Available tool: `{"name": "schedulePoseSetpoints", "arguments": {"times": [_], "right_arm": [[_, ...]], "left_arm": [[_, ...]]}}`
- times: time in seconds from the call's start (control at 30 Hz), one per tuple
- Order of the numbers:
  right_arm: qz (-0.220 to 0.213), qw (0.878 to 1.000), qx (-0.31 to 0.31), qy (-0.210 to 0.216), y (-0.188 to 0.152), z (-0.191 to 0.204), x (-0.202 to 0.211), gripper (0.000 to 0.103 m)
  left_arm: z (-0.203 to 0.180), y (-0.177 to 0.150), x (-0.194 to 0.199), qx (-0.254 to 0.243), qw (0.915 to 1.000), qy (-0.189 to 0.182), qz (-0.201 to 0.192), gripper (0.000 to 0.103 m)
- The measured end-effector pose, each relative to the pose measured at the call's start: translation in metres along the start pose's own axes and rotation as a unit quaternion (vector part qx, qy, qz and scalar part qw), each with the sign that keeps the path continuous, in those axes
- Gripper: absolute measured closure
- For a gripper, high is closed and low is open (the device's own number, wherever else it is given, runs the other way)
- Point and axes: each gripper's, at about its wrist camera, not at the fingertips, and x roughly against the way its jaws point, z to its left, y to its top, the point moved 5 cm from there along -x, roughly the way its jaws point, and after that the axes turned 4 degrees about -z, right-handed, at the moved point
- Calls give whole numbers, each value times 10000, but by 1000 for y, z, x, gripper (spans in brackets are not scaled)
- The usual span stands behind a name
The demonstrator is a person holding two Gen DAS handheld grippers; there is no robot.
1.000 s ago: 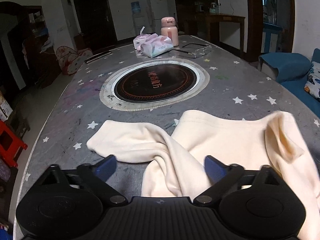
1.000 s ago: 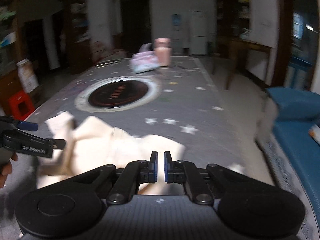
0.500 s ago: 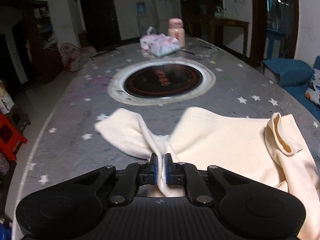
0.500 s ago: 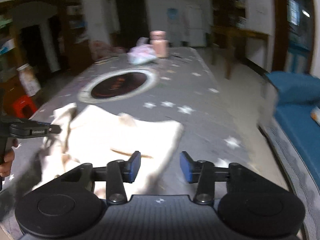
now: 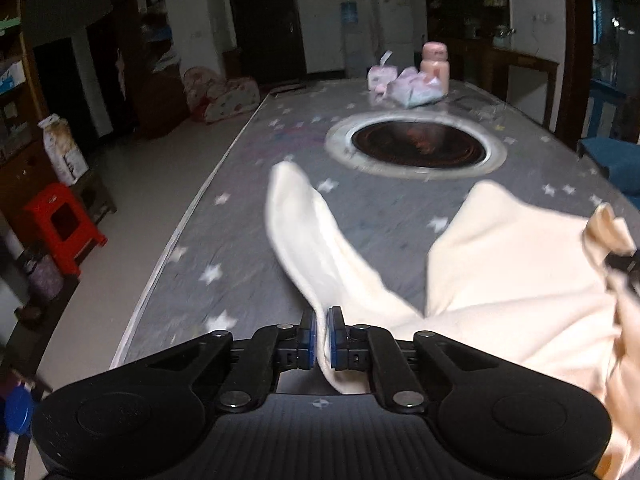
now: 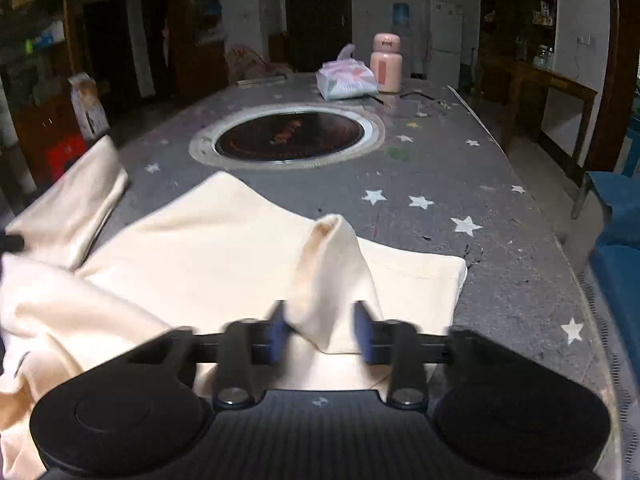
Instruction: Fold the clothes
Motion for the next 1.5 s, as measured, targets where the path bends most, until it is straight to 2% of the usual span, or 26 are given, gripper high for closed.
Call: {"name": "schedulePoseSetpoints", "arguments": {"times": [0.2, 0.37, 0.43, 0.53, 0.6, 0.67, 0.83, 0.93, 1.07, 1.2, 1.27, 1.5], "right_arm": [[-366, 9981, 18, -499, 0, -23, 41, 96], [-436, 9912, -126, -1243, -10, -61, 86, 96], [-173, 9897, -280, -1390, -22, -75, 95, 94], [104, 9863, -407, -1594, -37, -88, 100, 82], [136, 9825, -420, -1808, -41, -95, 105, 79], [17, 9831, -550, -1748, -35, -100, 110, 79], [-44, 9930, -516, -1057, -17, -87, 96, 77], [32, 9971, -472, -598, -10, -74, 77, 75], [125, 9985, -428, -304, -1, -63, 54, 71], [271, 9983, -489, -157, 8, -62, 29, 70], [327, 9982, -490, -134, 11, -63, 20, 69], [550, 9967, -590, -95, 16, -74, -9, 69]], "left_arm": [[1, -21, 11, -272, 9994, -110, 208, 96], [2, -36, 17, -442, 9975, -340, 441, 96], [0, -39, 19, -523, 9963, -460, 504, 92], [-5, -36, 24, -765, 9947, -546, 425, 87], [-8, -29, 29, -874, 9938, -617, 296, 69], [-10, -19, 31, -904, 9937, -651, 158, 60], [-25, 9, 17, -883, 9939, -647, -94, 60], [-43, 24, 1, -946, 9919, -832, -176, 60], [-68, 44, -24, -1021, 9895, -990, -247, 57], [-94, 62, -51, -1111, 9868, -1118, -375, 56], [-105, 68, -63, -1198, 9850, -1173, -413, 52], [-135, 72, -100, -1495, 9785, -1395, -257, 54]]}}
